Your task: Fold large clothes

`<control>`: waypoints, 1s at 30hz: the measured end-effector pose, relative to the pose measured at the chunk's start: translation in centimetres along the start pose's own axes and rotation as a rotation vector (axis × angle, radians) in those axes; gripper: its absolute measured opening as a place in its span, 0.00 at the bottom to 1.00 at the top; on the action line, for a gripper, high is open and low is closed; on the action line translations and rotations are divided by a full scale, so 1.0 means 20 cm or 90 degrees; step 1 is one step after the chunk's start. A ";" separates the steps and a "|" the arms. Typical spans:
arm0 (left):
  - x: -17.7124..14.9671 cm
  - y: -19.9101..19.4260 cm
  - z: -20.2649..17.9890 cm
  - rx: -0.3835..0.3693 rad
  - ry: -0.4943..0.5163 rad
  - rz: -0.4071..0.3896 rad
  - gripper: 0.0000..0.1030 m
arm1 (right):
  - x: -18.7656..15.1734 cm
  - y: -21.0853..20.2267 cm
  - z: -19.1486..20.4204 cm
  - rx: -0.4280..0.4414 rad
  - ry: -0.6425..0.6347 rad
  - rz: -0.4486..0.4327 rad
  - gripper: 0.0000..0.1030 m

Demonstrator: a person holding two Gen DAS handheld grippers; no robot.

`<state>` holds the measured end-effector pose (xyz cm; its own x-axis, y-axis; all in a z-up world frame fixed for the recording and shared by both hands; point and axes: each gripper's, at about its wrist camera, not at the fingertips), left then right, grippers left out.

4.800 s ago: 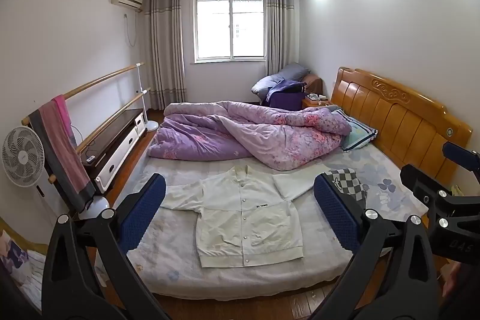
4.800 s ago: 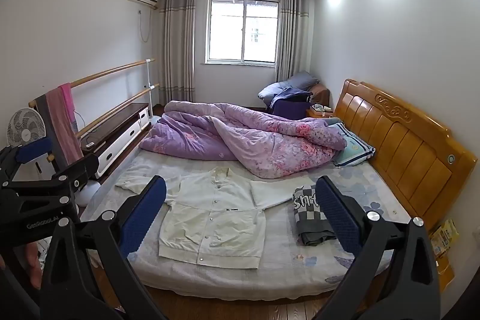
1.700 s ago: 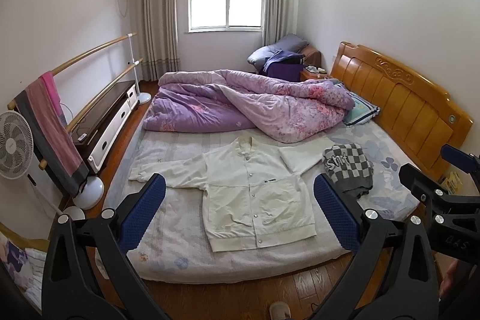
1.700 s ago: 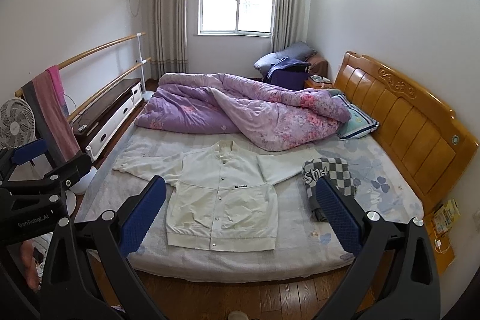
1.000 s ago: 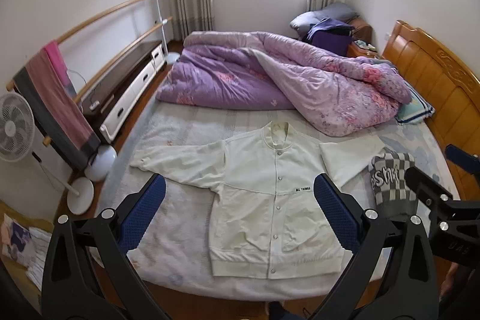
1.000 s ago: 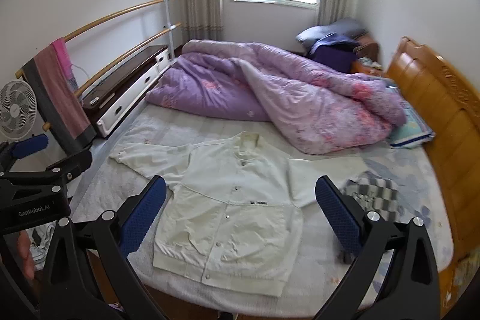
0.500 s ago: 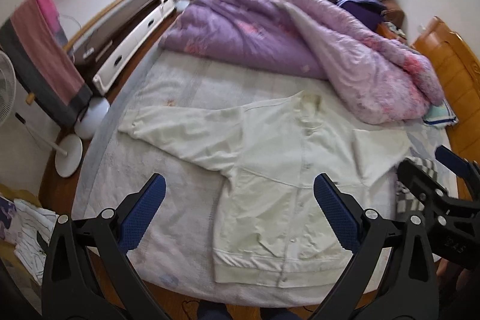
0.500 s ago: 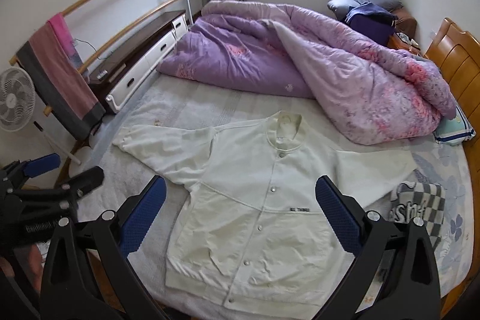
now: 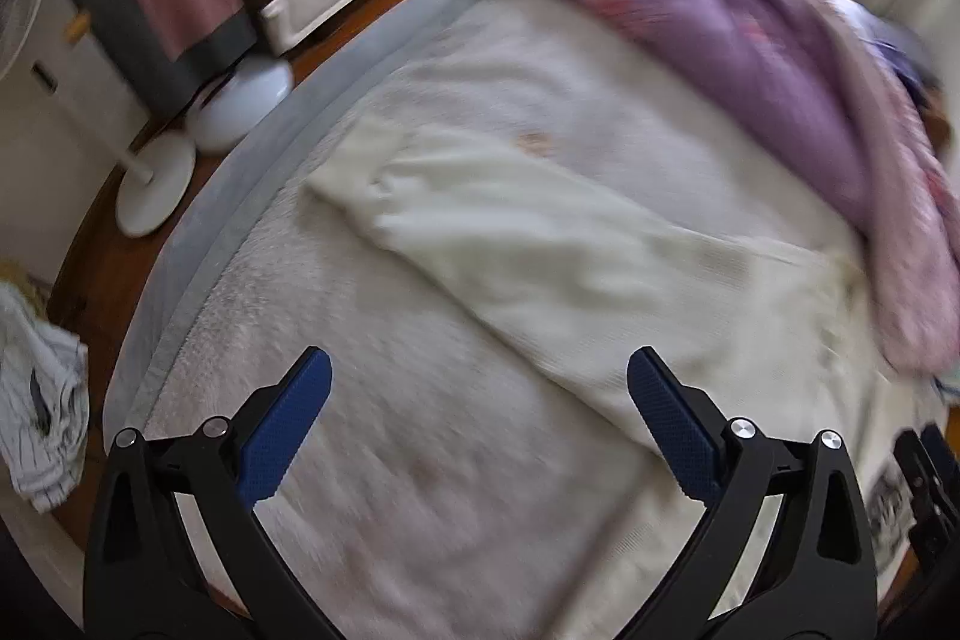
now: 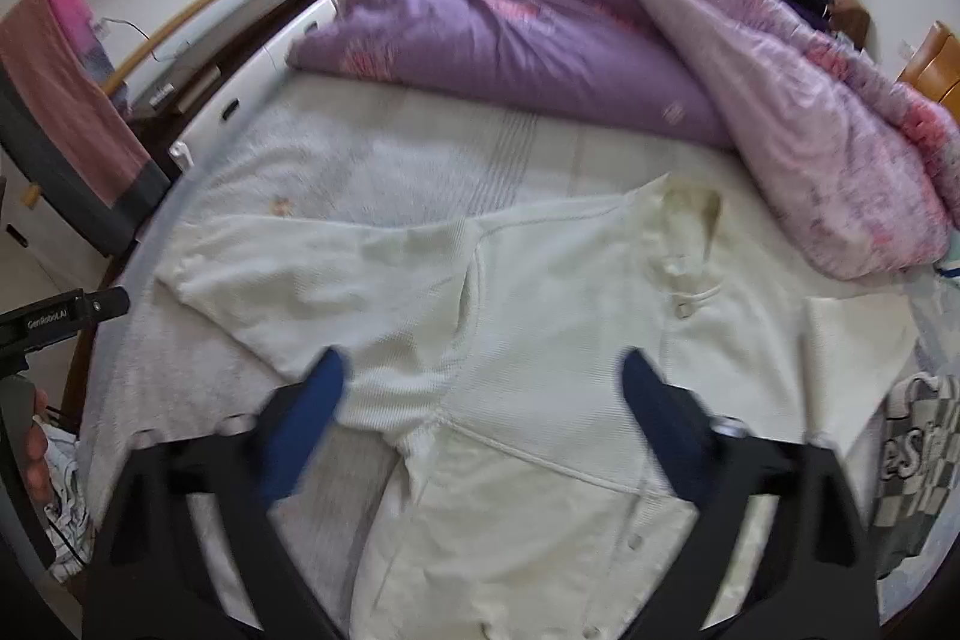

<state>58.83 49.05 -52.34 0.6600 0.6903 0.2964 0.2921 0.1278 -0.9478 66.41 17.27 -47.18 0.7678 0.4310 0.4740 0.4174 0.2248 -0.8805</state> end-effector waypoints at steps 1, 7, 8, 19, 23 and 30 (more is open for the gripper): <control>0.02 0.06 0.04 0.009 -0.011 0.004 0.96 | 0.01 0.07 0.01 0.010 0.007 0.011 0.65; 0.20 0.44 0.26 0.024 -0.096 -0.001 0.95 | -0.02 0.46 0.05 0.046 0.027 0.081 0.35; 0.22 0.48 0.27 0.020 -0.103 -0.001 0.95 | -0.03 0.51 0.05 0.053 0.029 0.088 0.32; 0.35 0.90 0.35 -0.019 -0.210 0.075 0.41 | -0.12 0.82 0.01 0.088 0.080 0.123 0.31; 0.32 0.83 0.42 -0.045 -0.239 0.043 0.11 | -0.15 0.87 0.02 0.133 0.086 0.136 0.21; 0.31 0.38 0.42 -0.055 -0.200 -0.079 0.08 | -0.23 1.00 0.05 0.196 0.113 0.187 0.04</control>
Point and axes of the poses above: each gripper's, at about its wrist camera, not at the fingertips, and y roughly the way its jaws point, z to its left, x to its top, and after that the axes turned 8 degrees about -y, right-handed
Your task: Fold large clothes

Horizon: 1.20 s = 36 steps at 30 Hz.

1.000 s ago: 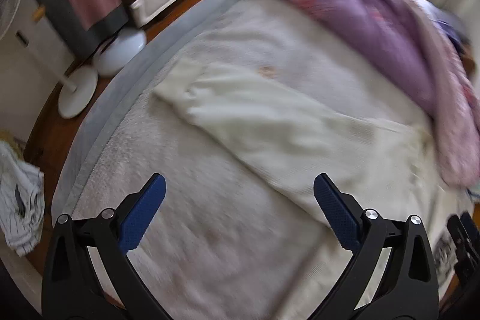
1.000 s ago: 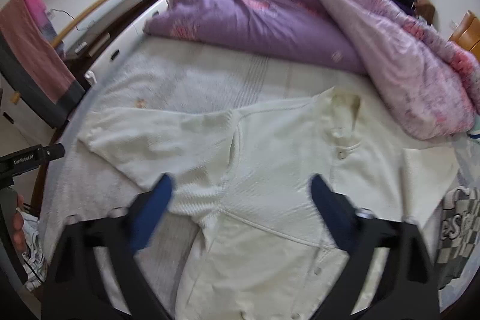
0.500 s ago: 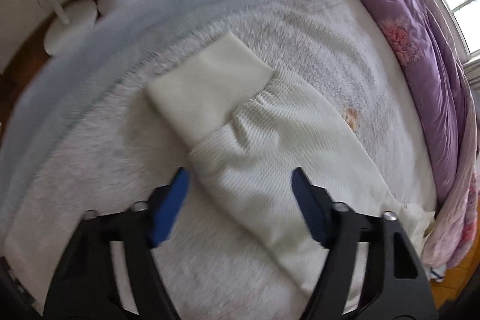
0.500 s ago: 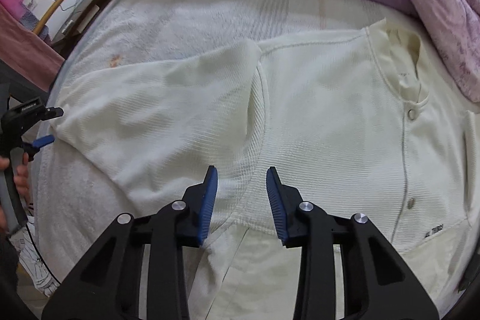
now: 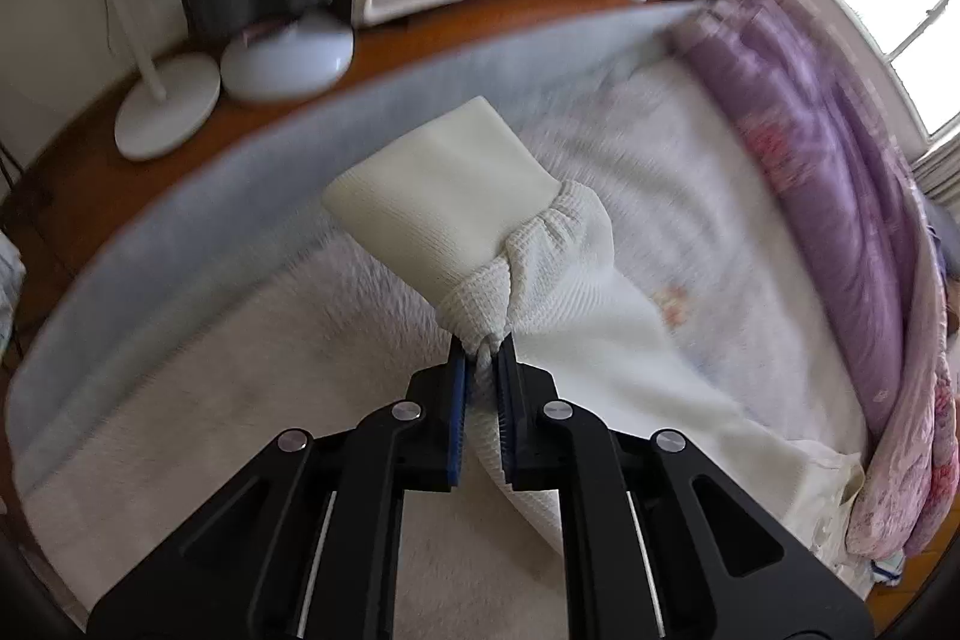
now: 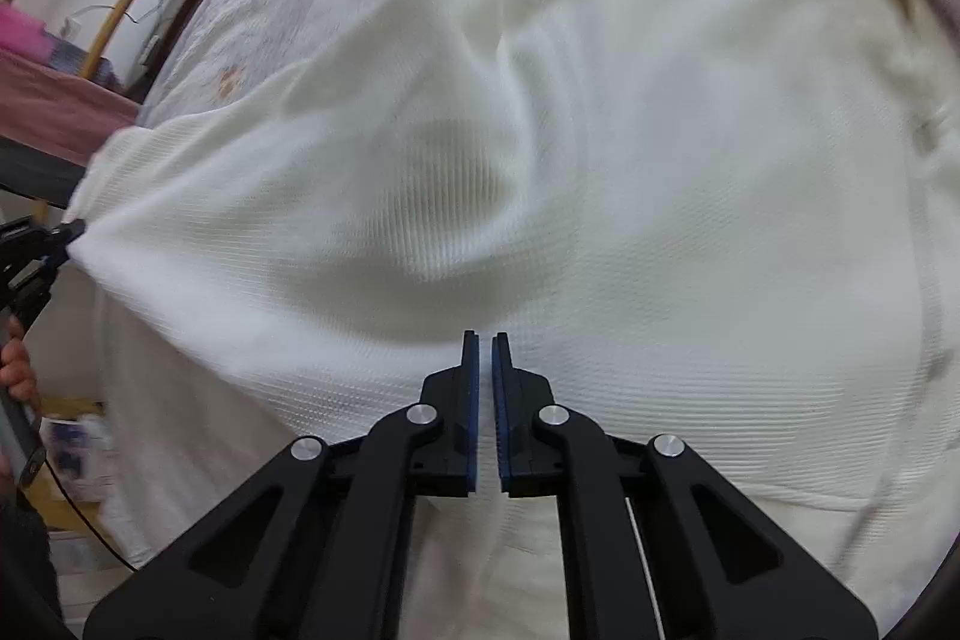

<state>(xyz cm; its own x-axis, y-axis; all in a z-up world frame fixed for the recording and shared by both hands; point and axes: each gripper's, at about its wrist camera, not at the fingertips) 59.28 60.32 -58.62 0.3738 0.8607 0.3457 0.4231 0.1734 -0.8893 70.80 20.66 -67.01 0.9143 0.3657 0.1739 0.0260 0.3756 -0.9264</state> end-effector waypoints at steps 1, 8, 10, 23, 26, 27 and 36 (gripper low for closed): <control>0.00 -0.06 -0.03 -0.012 0.014 -0.014 0.08 | -0.01 0.08 -0.02 0.003 0.009 0.030 0.03; -0.24 -0.62 -0.40 -0.091 0.131 -0.119 0.08 | -0.01 -0.01 -0.11 0.074 0.017 0.020 0.03; -0.35 -0.75 -0.55 -0.119 0.165 -0.135 0.09 | -0.04 -0.16 -0.17 0.087 0.012 -0.017 0.03; -1.65 -0.82 -1.83 -0.220 0.405 -0.075 0.09 | -0.44 -1.25 -1.31 -0.025 0.081 -0.204 0.06; -2.03 -0.67 -2.03 -0.221 0.440 -0.039 0.09 | -0.52 -1.42 -1.64 -0.065 0.106 -0.220 0.06; -2.14 -0.63 -2.05 -0.216 0.459 -0.038 0.09 | -0.52 -1.43 -1.70 -0.077 0.112 -0.221 0.06; -2.96 -0.21 -2.30 -0.157 0.608 0.036 0.09 | -0.56 -1.66 -2.44 -0.175 0.200 -0.237 0.09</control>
Point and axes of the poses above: each gripper's, at about its wrist camera, not at the fingertips, and y roughly the way its jaws point, z to its left, x to its top, and after that the axes turned 8 degrees about -y, right-handed
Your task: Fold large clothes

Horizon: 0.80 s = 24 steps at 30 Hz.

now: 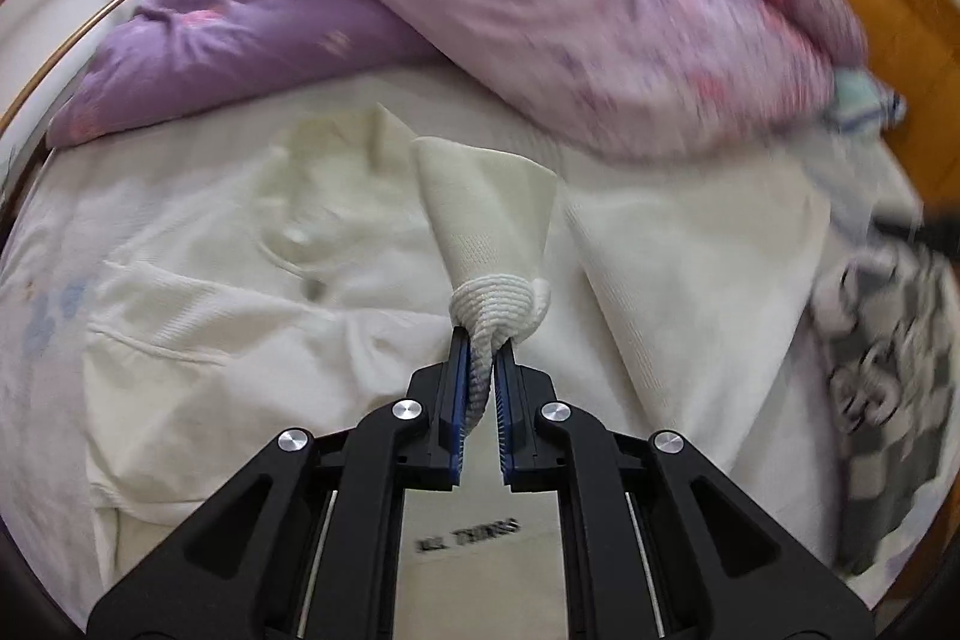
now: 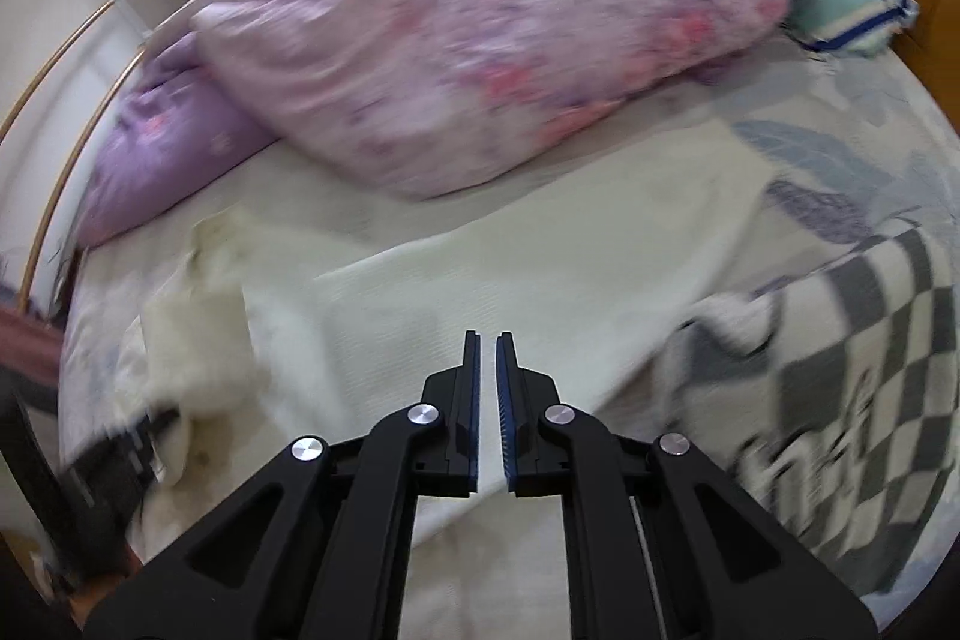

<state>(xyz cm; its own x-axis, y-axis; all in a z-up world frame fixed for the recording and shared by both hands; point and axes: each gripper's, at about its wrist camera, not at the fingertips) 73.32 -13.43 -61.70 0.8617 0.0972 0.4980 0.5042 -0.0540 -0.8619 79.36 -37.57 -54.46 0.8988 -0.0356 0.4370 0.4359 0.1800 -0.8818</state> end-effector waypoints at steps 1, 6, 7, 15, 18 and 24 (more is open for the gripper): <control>-0.03 0.06 -0.05 0.002 0.009 0.015 0.09 | 0.02 0.01 -0.07 -0.001 0.016 -0.002 0.10; -0.11 0.15 -0.09 0.008 0.026 0.057 0.15 | 0.15 0.08 -0.43 -0.052 0.111 -0.007 0.32; -0.11 0.16 -0.11 0.014 0.033 0.066 0.22 | 0.16 0.12 -0.48 -0.061 0.121 0.000 0.37; -0.08 -0.06 -0.07 -0.037 0.005 -0.026 0.89 | 0.19 0.33 -0.75 -0.073 0.221 0.013 0.54; -0.06 0.08 0.01 0.007 -0.042 0.021 0.89 | 0.25 0.45 -0.84 -0.079 0.240 0.056 0.55; -0.08 0.41 0.07 0.065 -0.059 0.155 0.88 | 0.27 0.74 -0.95 -0.086 0.282 0.163 0.54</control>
Point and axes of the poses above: each gripper's, at about its wrist camera, not at the fingertips, and y roughly the way its jaws point, z to its left, x to its top, and after that the axes turned 8 degrees about -y, right-handed
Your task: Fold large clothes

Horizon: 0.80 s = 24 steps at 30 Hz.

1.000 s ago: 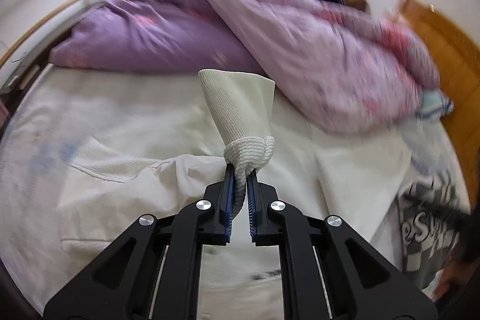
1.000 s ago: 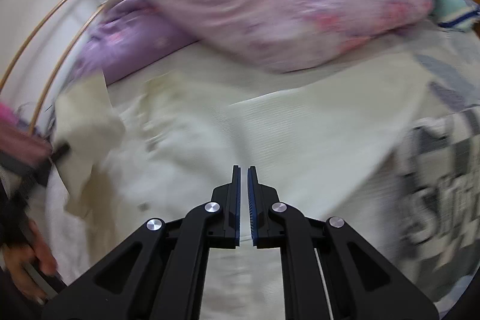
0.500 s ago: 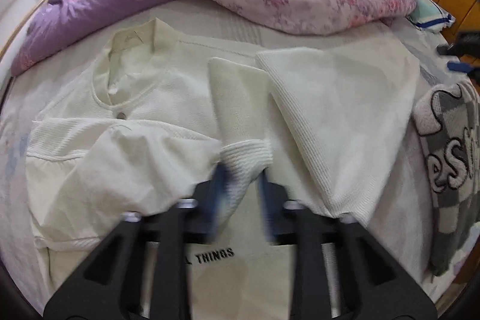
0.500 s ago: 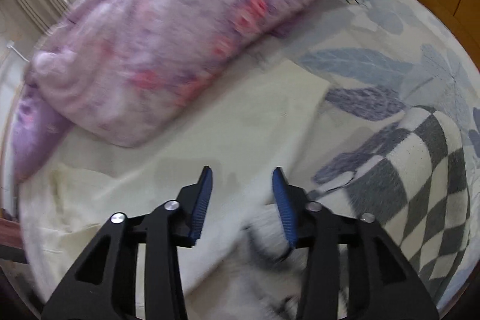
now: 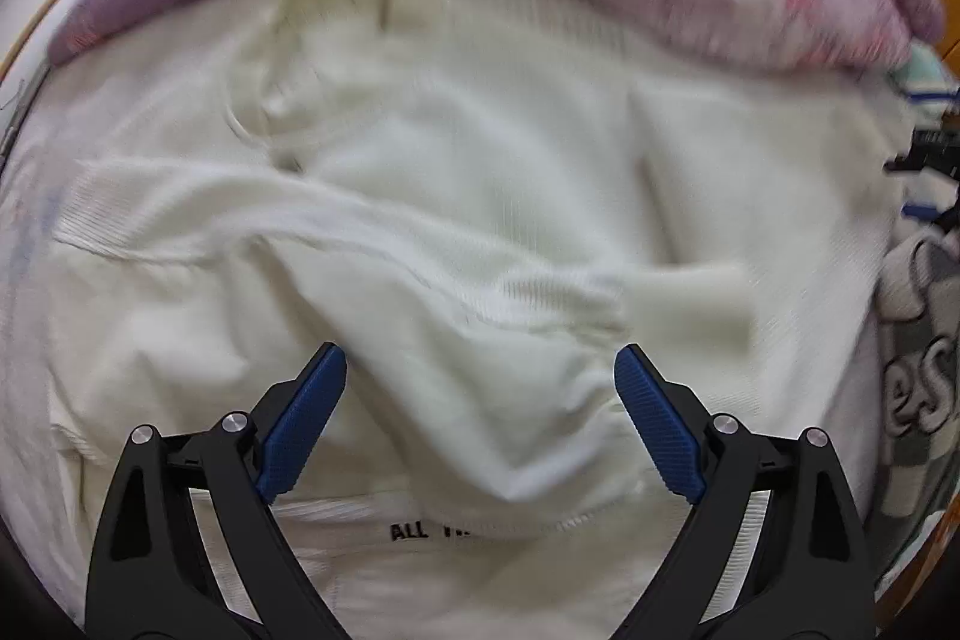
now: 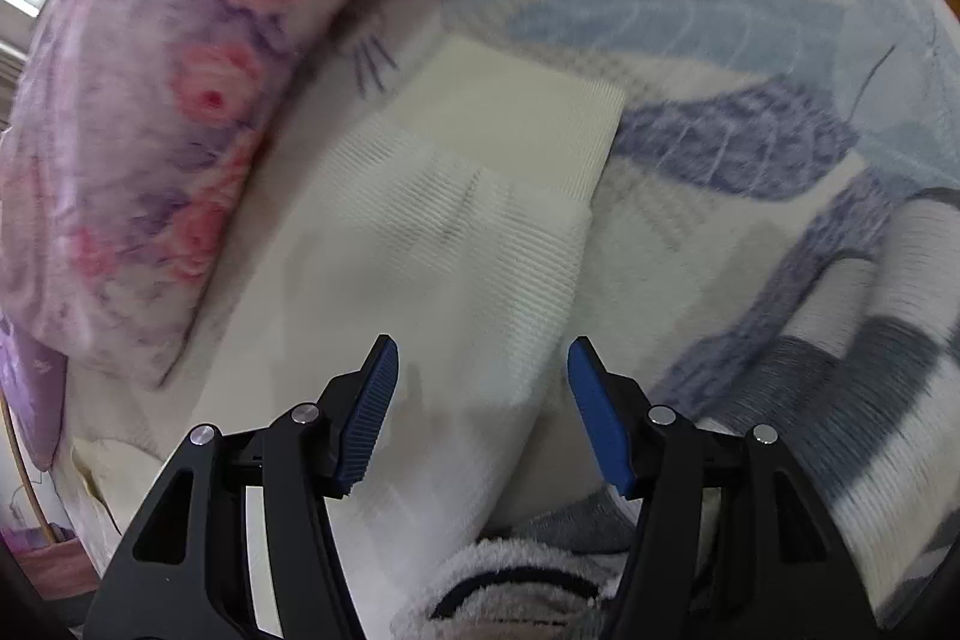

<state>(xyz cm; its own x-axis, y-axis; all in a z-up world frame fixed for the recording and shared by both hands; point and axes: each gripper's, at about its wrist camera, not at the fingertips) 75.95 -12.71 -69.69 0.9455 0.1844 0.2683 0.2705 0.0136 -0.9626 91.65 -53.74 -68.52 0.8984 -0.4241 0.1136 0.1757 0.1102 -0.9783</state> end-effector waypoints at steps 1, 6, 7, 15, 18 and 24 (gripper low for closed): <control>-0.01 0.06 -0.02 0.006 0.010 0.023 0.88 | 0.01 0.04 0.00 -0.010 0.002 0.021 0.54; -0.03 0.18 -0.06 0.026 0.015 0.046 0.88 | 0.02 0.12 -0.07 0.006 0.025 0.013 0.33; -0.03 0.20 -0.05 0.024 0.012 0.047 0.88 | 0.02 0.11 -0.08 0.007 0.031 -0.002 0.29; -0.03 0.22 -0.05 0.011 0.016 0.057 0.88 | -0.08 -0.04 -0.05 0.014 0.000 -0.119 0.04; -0.04 0.21 -0.02 -0.010 0.018 0.061 0.88 | -0.17 -0.25 0.05 0.022 -0.072 -0.192 0.04; -0.03 0.00 0.18 -0.105 -0.066 0.035 0.89 | -0.46 -0.68 0.32 0.064 -0.155 -0.310 0.04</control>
<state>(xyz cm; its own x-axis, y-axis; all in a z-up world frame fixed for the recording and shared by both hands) 74.78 -9.28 -70.03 0.9383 0.2809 0.2018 0.2527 -0.1584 -0.9545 83.53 -45.59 -55.10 0.7687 -0.2285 0.5974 0.6211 0.0432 -0.7826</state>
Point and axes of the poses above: each gripper's, at about its wrist camera, not at the fingertips, and y roughly the way its jaws point, z to its left, x to its top, and after that the axes turned 8 degrees about -y, right-handed
